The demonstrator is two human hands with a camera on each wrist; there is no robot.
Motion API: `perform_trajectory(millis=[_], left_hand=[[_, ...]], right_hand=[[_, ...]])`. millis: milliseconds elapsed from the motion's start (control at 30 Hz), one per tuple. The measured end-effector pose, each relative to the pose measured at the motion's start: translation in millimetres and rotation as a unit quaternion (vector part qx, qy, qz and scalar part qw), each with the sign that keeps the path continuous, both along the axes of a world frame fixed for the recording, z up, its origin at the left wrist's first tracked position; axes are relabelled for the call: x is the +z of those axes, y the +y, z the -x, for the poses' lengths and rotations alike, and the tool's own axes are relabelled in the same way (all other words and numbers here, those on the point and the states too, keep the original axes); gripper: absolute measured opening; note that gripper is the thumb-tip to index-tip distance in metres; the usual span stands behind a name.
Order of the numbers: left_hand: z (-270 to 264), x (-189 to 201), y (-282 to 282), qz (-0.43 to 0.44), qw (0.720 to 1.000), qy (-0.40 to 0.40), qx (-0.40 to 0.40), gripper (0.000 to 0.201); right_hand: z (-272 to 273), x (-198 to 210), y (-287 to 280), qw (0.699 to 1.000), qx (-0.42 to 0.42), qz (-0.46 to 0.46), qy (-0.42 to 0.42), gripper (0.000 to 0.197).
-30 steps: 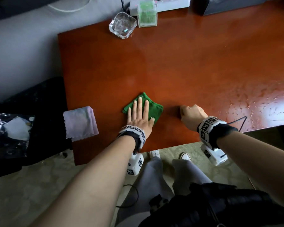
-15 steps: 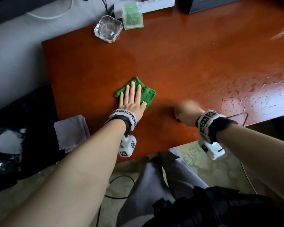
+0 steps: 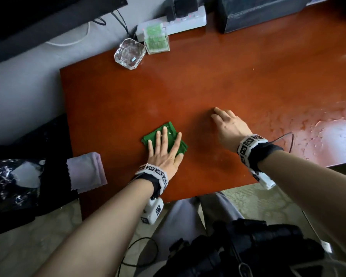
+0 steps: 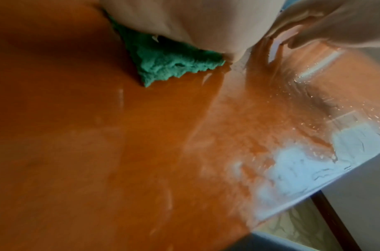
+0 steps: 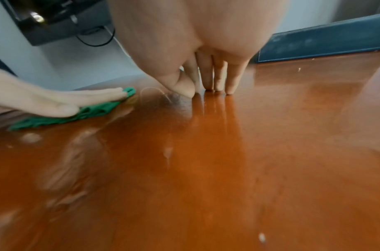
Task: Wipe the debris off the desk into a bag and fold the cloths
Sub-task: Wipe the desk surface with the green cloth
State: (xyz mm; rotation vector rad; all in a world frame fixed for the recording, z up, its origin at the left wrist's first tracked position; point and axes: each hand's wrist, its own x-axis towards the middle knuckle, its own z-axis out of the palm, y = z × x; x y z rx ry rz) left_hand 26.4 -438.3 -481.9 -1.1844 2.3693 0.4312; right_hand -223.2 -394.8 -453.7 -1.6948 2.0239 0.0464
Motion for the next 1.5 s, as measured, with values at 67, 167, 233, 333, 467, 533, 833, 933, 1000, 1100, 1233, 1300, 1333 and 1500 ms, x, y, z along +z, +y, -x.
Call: perform_trajectory(millis=[67, 167, 233, 333, 467, 533, 833, 933, 1000, 1100, 1233, 1300, 1333, 1500], left_hand=[[22.0, -3.7, 0.5, 0.010, 1.000, -0.005, 0.008, 0.071], [53.0, -9.7, -5.5, 0.020, 0.999, 0.001, 0.031, 0.072], [70.5, -12.0, -17.2, 0.021, 0.999, 0.009, 0.028, 0.071], [92.5, -13.7, -43.1, 0.019, 0.999, 0.027, 0.011, 0.070], [111.4, -14.5, -71.6, 0.021, 0.998, 0.051, 0.000, 0.068], [110.6, -14.4, -75.2, 0.024, 0.998, 0.053, -0.013, 0.067], [21.6, -6.4, -64.0, 0.011, 0.997, 0.011, -0.081, 0.067], [15.7, -5.2, -62.9, 0.001, 0.997, 0.007, -0.081, 0.066], [22.2, -4.7, -65.8, -0.007, 0.997, 0.002, -0.081, 0.066], [47.7, -4.7, -81.6, -0.006, 0.996, 0.008, -0.085, 0.066], [103.9, -8.1, -118.9, 0.007, 0.995, 0.041, -0.087, 0.065], [130.7, -10.3, -139.0, 0.012, 0.995, 0.047, -0.090, 0.065], [142.2, -11.6, -148.5, 0.018, 0.994, 0.051, -0.093, 0.065], [181.3, -17.1, -182.0, 0.029, 0.993, 0.073, -0.092, 0.064]], right_hand=[[0.2, -0.2, 2.4, 1.000, 0.004, -0.006, -0.008, 0.066], [0.8, -3.4, 1.8, 1.000, -0.007, 0.008, -0.015, 0.066], [3.9, -6.0, 0.3, 1.000, -0.008, 0.020, -0.022, 0.064], [9.4, -8.5, 0.4, 0.999, -0.009, 0.022, -0.038, 0.063], [6.6, -10.6, 3.0, 0.998, -0.024, 0.034, -0.051, 0.064], [7.4, -10.0, 2.2, 0.997, -0.033, 0.036, -0.060, 0.063], [40.6, -6.4, -31.9, 0.990, -0.139, 0.027, -0.004, 0.072], [36.7, -13.1, -37.7, 0.989, -0.148, 0.005, 0.003, 0.069], [31.7, -17.0, -38.5, 0.989, -0.148, -0.001, 0.009, 0.068], [28.9, -18.8, -40.3, 0.988, -0.153, 0.002, 0.015, 0.067], [28.9, -18.4, -42.1, 0.989, -0.148, 0.002, 0.021, 0.067], [27.6, -18.7, -43.4, 0.988, -0.152, -0.005, 0.023, 0.067], [26.9, -19.4, -44.1, 0.987, -0.156, -0.006, 0.023, 0.067], [25.2, -21.5, -43.9, 0.988, -0.146, -0.013, 0.037, 0.069]])
